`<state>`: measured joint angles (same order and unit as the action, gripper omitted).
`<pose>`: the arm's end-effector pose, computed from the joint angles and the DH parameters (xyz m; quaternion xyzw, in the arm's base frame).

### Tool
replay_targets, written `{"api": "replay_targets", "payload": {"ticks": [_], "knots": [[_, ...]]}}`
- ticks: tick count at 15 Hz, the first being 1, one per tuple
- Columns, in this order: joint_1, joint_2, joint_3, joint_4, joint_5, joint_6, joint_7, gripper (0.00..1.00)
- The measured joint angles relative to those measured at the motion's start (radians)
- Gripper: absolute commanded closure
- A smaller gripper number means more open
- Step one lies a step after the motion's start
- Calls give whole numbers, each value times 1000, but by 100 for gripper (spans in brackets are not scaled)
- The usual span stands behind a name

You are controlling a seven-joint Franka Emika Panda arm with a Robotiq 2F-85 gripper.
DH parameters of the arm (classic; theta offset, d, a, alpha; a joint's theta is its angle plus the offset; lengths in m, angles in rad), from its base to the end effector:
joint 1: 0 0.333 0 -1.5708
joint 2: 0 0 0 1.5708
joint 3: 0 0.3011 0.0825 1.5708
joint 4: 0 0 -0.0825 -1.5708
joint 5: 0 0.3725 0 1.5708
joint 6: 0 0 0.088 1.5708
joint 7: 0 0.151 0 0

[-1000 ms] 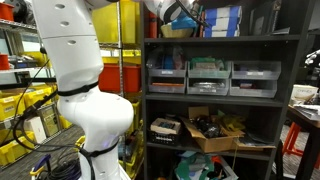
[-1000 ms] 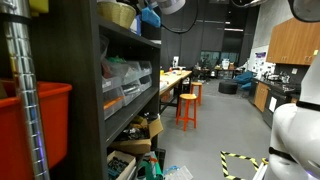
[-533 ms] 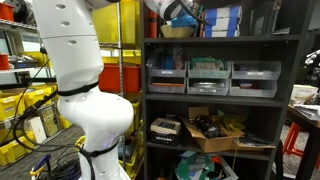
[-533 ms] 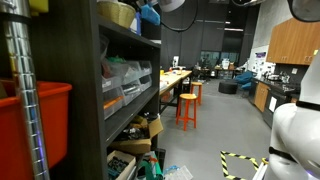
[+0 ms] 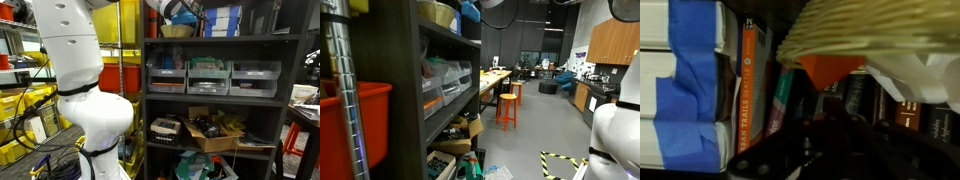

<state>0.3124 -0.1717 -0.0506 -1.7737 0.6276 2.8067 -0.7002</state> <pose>0.5633 0.1274 0.7360 -0.7795 -0.1983 -0.5799 0.1293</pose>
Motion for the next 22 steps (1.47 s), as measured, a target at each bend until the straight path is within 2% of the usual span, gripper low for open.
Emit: {"api": "replay_targets", "payload": {"ticks": [1, 2, 4, 13, 22], "knots": [[0, 0, -1, 2, 0, -2, 0, 74], [0, 0, -2, 5, 0, -3, 2, 74], [-2, 0, -5, 8, 0, -4, 13, 64], [-31, 0, -13, 12, 0, -13, 59, 2], [-31, 0, -17, 10, 1, -64, 78, 0]]}}
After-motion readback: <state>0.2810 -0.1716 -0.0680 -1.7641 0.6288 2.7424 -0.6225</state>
